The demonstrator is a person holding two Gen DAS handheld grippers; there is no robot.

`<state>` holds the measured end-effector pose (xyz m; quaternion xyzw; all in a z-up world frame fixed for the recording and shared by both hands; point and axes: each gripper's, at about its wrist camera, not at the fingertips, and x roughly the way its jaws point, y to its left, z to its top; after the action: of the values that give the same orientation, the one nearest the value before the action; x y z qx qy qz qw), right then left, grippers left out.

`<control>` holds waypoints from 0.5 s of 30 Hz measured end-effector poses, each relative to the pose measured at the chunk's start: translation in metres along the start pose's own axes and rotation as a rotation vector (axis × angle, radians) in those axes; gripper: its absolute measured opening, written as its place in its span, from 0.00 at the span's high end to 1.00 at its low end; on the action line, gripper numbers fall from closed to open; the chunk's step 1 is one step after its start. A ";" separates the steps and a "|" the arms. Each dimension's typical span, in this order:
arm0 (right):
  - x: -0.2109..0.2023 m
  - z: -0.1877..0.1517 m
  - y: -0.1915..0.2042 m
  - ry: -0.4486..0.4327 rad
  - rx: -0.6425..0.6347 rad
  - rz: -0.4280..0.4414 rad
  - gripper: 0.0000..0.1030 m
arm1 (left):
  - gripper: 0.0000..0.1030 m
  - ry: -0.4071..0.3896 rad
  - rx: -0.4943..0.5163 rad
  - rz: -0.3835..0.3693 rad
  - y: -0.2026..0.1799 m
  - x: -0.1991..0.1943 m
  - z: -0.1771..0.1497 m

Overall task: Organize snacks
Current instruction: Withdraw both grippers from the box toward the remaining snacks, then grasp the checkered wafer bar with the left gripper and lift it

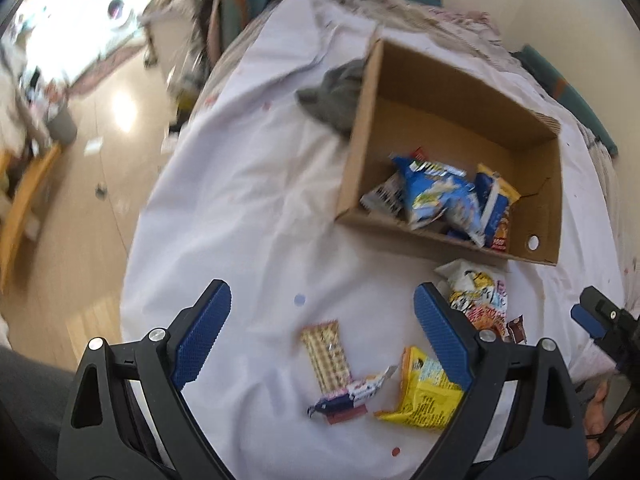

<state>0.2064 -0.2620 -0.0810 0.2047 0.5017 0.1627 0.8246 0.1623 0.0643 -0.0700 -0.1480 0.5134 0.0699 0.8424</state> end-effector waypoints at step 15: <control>0.006 0.002 -0.004 0.011 0.036 -0.023 0.12 | 0.73 0.376 0.069 0.056 -0.021 0.096 -0.045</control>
<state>0.2110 -0.2631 -0.0866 0.2129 0.5116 0.1453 0.8196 0.1745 0.0265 -0.1711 -0.1152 0.6677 0.0470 0.7340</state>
